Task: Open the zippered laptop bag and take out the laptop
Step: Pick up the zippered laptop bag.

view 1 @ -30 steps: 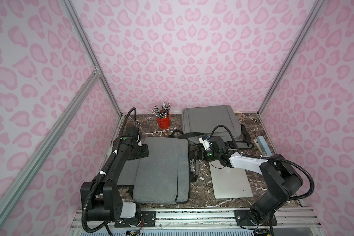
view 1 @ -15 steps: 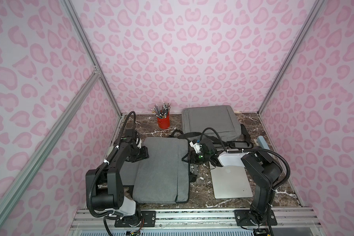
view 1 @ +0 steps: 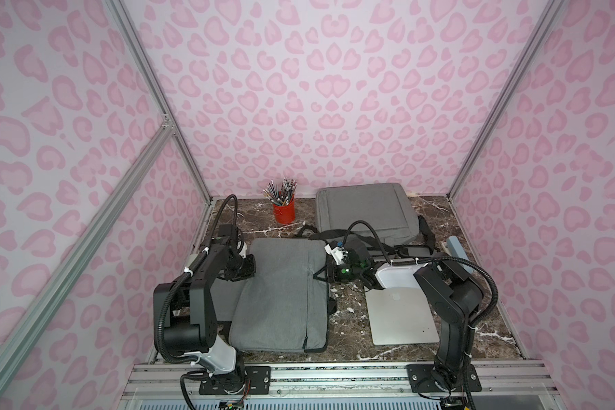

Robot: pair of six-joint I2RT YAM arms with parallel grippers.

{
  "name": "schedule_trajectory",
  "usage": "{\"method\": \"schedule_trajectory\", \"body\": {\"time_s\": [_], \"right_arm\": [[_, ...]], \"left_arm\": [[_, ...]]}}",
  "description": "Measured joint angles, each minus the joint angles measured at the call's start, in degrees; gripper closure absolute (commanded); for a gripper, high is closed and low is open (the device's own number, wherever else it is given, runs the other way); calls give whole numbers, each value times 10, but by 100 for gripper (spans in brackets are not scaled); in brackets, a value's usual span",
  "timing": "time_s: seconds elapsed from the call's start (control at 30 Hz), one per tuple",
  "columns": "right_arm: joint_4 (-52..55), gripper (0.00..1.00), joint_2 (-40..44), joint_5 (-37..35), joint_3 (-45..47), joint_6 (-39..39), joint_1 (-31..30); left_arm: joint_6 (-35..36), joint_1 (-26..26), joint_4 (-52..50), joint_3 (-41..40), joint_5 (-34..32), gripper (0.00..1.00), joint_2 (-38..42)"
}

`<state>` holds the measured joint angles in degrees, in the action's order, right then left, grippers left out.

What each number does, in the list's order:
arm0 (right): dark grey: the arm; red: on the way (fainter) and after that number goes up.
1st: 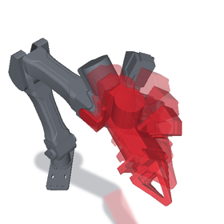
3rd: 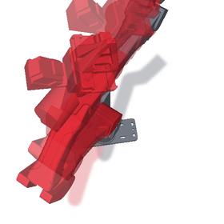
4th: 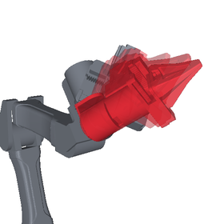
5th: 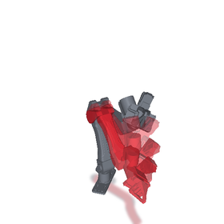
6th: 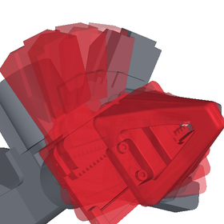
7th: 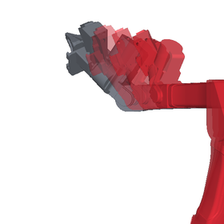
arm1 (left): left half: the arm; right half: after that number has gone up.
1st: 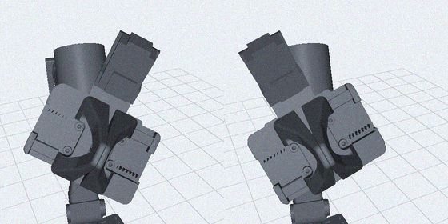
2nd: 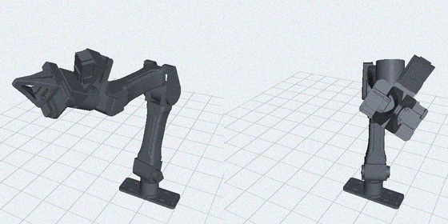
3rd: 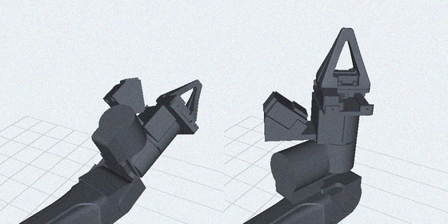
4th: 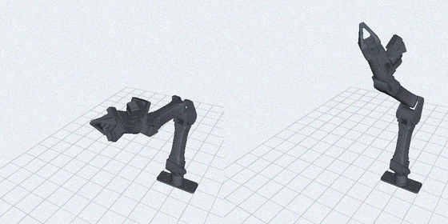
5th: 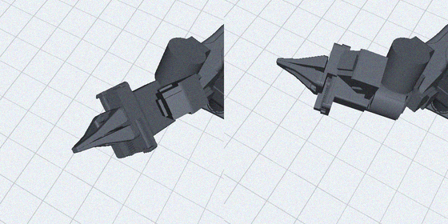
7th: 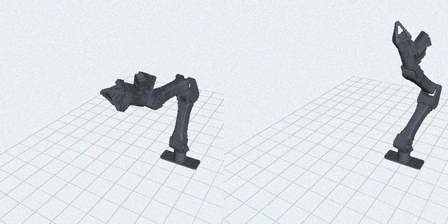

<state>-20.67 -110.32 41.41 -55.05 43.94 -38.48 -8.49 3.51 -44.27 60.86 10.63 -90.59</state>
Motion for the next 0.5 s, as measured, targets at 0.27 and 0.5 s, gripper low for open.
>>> {"method": "schedule_trajectory", "body": {"time_s": [0.27, 0.5], "right_arm": [[31, 98, 27, -18, -3, 0, -8], [67, 100, 89, -40, -3, 10, -8]], "left_arm": [[10, 0, -42, 28, 2, 98, 30], [16, -1, -83, 76, 23, 98, 43]]}}
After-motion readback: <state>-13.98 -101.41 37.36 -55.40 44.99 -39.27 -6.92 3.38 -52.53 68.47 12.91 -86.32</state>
